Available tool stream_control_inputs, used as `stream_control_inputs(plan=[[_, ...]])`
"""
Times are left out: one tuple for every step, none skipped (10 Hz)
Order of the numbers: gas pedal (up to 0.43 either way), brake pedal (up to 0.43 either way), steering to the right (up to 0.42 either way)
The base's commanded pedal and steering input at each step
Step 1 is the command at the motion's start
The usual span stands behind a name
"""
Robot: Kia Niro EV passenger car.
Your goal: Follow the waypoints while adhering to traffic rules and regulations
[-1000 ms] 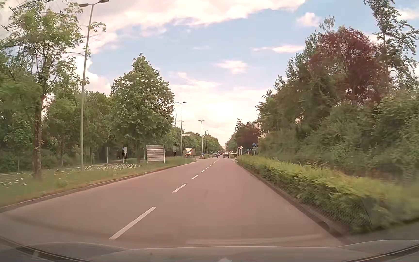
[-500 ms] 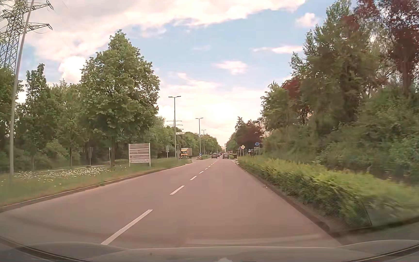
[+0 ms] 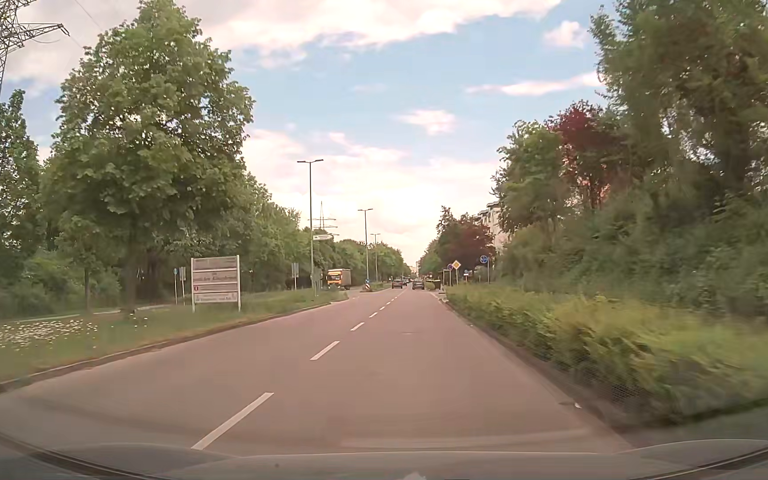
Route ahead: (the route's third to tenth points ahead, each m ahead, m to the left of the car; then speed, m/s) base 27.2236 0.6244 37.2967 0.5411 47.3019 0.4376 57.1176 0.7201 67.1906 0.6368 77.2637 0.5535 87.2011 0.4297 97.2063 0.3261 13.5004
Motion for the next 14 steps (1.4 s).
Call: stream_control_inputs(plan=[[0.209,0.018,-0.019],[0.209,0.018,-0.021],[0.209,0.018,-0.023],[0.209,0.018,-0.024],[0.209,0.018,-0.025],[0.209,0.018,-0.025],[0.209,0.018,-0.025],[0.209,0.018,-0.024],[0.209,0.018,-0.023],[0.209,0.018,-0.023],[0.209,0.018,-0.022],[0.209,0.018,-0.018],[0.209,0.018,-0.014],[0.197,0.018,-0.009]])
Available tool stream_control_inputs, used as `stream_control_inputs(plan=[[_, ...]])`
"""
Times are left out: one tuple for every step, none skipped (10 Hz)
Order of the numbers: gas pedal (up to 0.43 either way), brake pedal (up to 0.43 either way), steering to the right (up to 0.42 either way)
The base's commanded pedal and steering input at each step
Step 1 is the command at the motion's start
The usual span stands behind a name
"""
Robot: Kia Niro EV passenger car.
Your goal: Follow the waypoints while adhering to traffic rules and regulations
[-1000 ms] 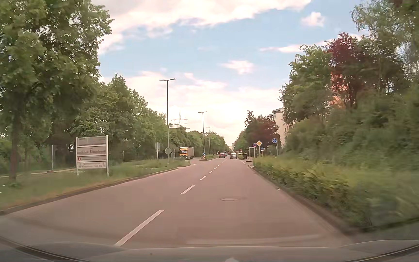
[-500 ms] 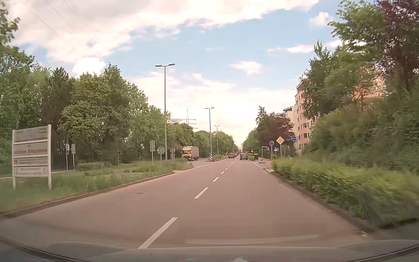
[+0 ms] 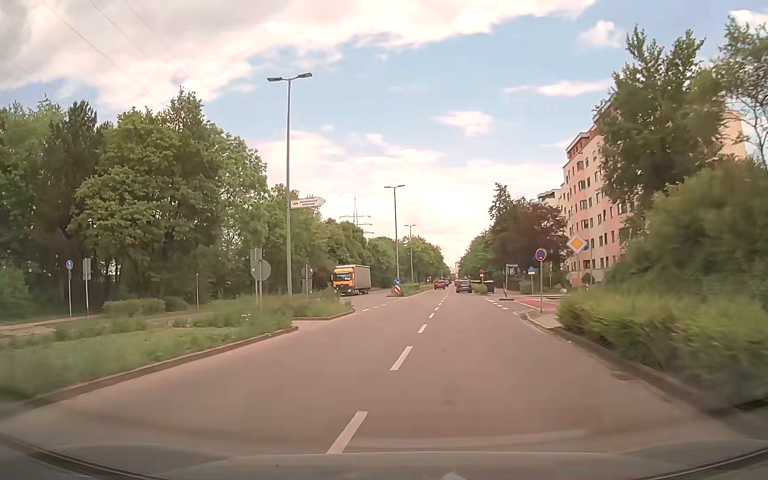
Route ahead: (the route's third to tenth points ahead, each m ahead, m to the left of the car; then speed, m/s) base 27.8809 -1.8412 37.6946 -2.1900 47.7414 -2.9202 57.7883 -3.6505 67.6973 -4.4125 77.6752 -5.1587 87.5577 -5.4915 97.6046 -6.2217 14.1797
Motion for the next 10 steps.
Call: stream_control_inputs(plan=[[0.197,0.018,-0.003],[0.197,0.018,0.000],[0.189,0.018,0.001],[0.169,0.018,0.001],[0.130,0.018,0.002],[0.047,0.018,0.003],[0.039,0.018,0.004],[0.039,0.018,0.006],[0.047,0.018,0.008],[0.067,0.018,0.009]])
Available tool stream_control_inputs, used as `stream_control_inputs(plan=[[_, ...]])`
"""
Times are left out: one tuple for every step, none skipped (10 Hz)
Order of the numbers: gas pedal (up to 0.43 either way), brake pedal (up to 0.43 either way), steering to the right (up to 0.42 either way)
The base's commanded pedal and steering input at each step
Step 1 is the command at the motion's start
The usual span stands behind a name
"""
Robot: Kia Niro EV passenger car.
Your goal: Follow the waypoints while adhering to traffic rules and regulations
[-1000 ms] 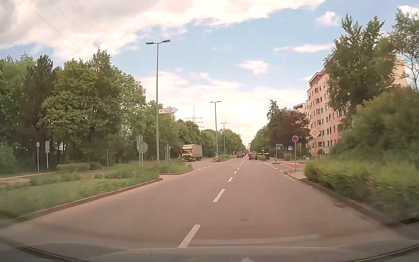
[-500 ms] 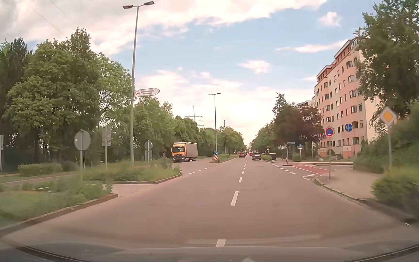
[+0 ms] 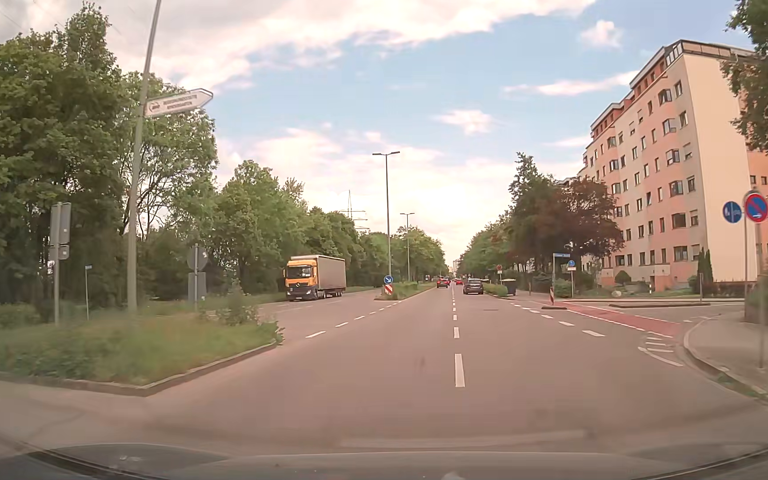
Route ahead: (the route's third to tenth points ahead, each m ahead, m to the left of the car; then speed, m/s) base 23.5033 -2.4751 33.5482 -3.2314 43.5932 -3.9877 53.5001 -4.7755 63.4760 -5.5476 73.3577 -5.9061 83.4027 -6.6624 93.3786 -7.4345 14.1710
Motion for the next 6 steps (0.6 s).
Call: stream_control_inputs(plan=[[0.079,0.018,0.009],[0.079,0.018,0.008],[0.079,0.018,0.009],[0.079,0.018,0.009],[0.079,0.018,0.008],[0.079,0.018,0.008]])
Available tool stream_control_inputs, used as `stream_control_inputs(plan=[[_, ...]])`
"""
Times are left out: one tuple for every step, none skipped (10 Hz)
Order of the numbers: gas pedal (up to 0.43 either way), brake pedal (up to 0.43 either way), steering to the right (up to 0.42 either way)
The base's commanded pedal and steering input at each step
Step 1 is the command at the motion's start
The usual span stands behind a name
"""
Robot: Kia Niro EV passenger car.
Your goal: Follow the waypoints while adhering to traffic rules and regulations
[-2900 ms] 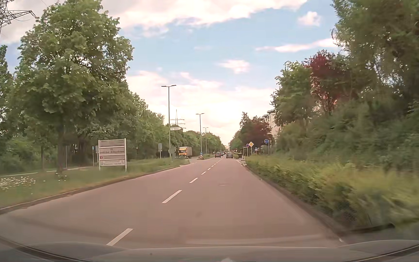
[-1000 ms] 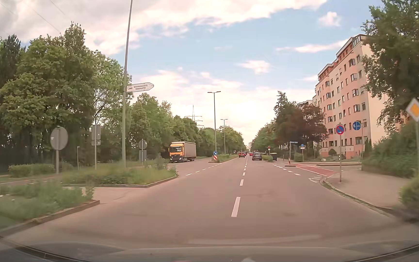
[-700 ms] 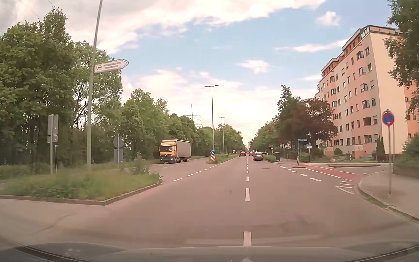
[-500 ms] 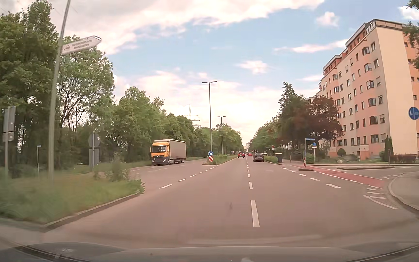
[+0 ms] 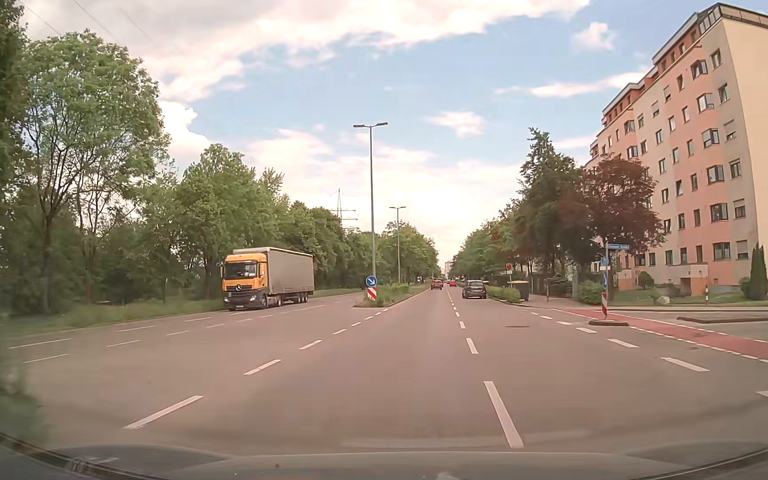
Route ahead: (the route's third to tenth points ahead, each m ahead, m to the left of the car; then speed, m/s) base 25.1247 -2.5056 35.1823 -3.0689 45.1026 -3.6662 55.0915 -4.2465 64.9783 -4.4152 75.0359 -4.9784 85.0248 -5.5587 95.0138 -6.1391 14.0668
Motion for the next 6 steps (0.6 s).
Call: stream_control_inputs(plan=[[0.079,0.018,0.007],[0.079,0.018,0.007],[0.087,0.018,0.007],[0.110,0.018,0.007],[0.118,0.018,0.004],[0.118,0.018,0.001]])
